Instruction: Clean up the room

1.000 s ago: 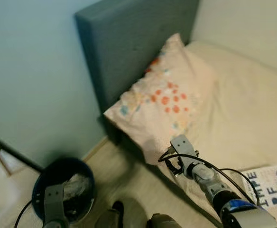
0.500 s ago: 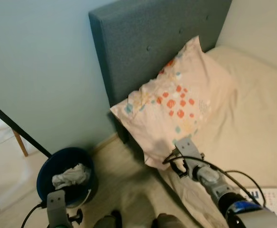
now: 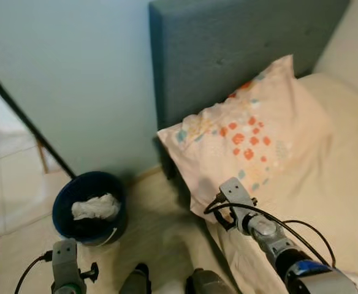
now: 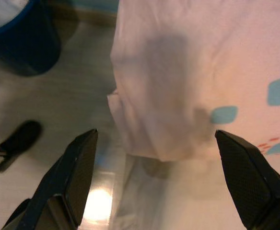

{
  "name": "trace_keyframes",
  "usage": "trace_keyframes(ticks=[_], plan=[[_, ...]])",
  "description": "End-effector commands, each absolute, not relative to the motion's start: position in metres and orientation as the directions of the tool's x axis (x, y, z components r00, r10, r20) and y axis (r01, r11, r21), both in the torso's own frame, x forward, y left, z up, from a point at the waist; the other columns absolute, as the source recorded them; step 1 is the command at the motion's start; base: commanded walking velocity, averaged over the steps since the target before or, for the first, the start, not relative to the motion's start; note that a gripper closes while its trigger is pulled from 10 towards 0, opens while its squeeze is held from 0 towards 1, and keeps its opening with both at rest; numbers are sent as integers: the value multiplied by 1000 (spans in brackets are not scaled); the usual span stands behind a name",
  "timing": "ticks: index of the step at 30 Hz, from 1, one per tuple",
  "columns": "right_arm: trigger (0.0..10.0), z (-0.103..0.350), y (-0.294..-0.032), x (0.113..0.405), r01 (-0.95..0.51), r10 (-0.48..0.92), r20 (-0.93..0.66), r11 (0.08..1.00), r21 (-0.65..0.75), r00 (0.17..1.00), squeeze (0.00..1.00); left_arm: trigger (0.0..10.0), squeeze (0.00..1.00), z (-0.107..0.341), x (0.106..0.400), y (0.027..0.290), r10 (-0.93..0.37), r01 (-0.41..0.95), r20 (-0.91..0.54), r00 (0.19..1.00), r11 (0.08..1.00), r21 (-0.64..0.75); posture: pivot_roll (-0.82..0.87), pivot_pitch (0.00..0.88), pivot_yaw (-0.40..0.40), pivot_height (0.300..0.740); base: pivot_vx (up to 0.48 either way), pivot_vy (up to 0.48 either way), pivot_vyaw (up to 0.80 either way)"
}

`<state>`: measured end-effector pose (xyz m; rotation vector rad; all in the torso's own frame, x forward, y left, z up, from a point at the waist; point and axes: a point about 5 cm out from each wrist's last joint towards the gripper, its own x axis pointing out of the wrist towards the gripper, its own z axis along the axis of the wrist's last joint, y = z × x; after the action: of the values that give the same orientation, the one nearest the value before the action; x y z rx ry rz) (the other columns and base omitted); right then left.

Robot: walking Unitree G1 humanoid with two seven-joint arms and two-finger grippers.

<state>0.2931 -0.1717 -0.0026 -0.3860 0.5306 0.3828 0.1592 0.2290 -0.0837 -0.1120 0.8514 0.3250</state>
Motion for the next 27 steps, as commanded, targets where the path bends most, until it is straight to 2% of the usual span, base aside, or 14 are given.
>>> trace_keyframes(ticks=[1,9,15,18,21,24,27], plan=[[10000,-5,-175,290,-441,242,-560,861,-252,792,0,10000,0,-86,156,228,239,-330,-766,597,943,38,-88,74,48,740,0,0,794],[10000,-5,-177,291,-423,215,-558,864,-274,801,0,10000,0,-85,156,229,248,-334,-761,599,942,44,-88,74,46,740,0,0,776],[10000,-6,-176,290,-454,236,-568,846,-278,788,0,10000,0,-84,158,230,253,-348,-752,609,937,33,-89,69,43,740,0,0,0],[10000,-7,-175,288,-476,246,-571,828,-296,783,0,10000,0,-84,158,231,246,-323,-756,607,945,48,-89,69,43,740,0,0,800],[10000,-7,-174,288,-472,249,-566,833,-289,786,0,10000,0,-85,157,231,241,-298,-763,600,952,67,-86,71,43,740,0,-472,800],[10000,-7,-173,287,-476,258,-566,834,-279,783,0,10000,0,-84,155,233,267,-340,-753,602,938,61,-86,71,43,740,0,-465,800],[10000,-8,-174,287,-465,249,-567,841,-276,786,0,10000,0,-84,154,236,291,-366,-754,589,928,72,-88,81,45,740,0,0,0]])
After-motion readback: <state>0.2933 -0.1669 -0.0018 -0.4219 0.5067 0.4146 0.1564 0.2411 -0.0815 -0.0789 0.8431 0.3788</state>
